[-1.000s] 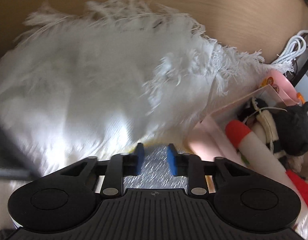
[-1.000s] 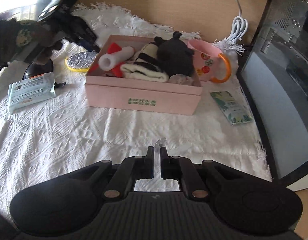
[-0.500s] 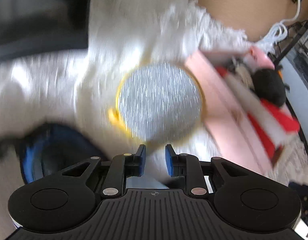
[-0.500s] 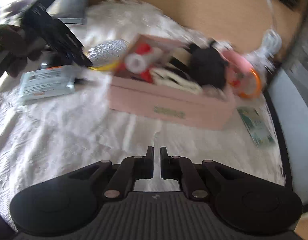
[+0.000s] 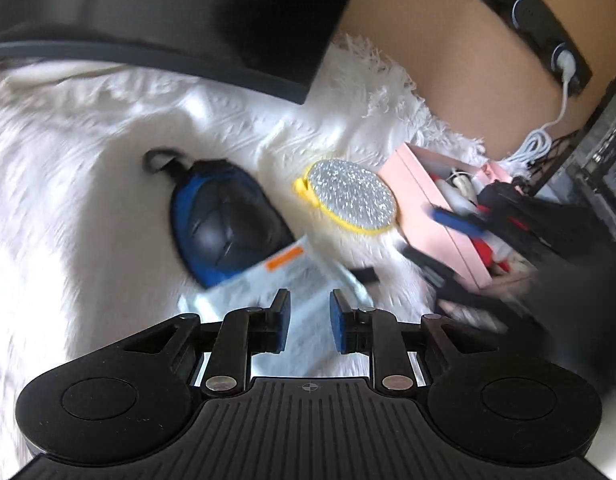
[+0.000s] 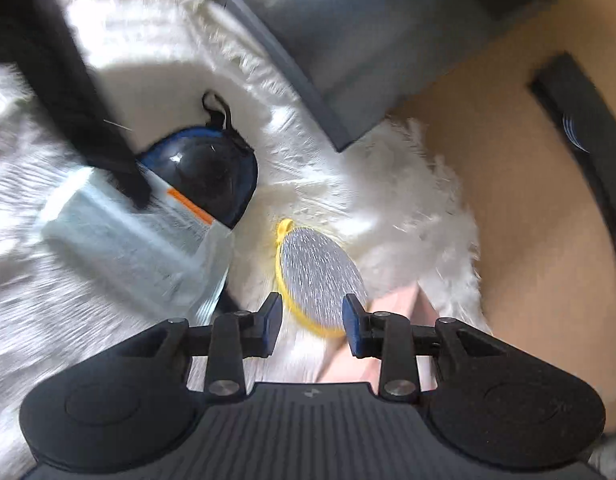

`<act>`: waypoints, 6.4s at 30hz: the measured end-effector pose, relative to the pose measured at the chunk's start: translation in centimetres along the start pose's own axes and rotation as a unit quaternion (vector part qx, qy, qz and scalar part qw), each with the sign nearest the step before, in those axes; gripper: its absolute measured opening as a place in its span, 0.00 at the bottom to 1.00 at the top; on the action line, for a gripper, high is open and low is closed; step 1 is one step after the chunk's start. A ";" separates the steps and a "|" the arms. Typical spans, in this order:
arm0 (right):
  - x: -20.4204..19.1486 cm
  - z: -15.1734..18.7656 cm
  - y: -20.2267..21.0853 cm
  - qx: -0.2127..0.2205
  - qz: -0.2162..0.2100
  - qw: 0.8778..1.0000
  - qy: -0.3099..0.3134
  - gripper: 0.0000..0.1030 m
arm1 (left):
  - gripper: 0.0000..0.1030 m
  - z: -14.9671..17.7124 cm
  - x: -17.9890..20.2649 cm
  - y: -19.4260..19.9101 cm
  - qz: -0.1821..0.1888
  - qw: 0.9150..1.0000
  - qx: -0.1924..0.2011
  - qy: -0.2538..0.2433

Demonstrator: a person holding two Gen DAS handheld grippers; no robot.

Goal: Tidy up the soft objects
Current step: 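Move the right tool to the yellow-rimmed glitter sponge pad and grasp its rim, then lift the glitter sponge pad upright with the right tool, then hold the sponge pad raised in the right tool beside the pink box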

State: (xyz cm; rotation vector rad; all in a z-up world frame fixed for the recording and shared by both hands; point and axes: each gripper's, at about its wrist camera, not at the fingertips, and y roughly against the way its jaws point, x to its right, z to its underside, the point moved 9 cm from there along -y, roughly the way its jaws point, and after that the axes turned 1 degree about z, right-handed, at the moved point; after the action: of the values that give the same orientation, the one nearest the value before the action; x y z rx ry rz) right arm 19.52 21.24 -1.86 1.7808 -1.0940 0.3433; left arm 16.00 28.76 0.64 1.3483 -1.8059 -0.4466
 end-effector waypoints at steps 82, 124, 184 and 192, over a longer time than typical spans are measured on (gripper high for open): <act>9.5 30.7 15.8 -0.078 -0.131 0.860 -0.488 0.14 | 0.27 8.2 29.2 -17.4 0.020 0.937 -0.119 -0.329; 10.4 29.0 17.2 -0.067 -0.102 0.862 -0.491 0.15 | 0.12 2.8 24.3 -1.5 0.064 0.974 0.041 -0.212; 7.0 32.9 16.1 -0.099 -0.133 0.845 -0.509 0.15 | 0.29 10.7 26.9 -12.4 0.124 0.828 -0.186 -0.513; 6.6 32.9 16.6 -0.099 -0.136 0.843 -0.510 0.15 | 0.28 9.8 28.4 -13.1 0.118 0.844 -0.205 -0.482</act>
State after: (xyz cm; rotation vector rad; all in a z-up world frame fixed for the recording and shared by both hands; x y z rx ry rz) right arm 2.20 -11.92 -3.58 1.8904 -1.4630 -0.9834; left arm 13.89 -3.75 -3.05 0.5738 -2.4092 -1.4706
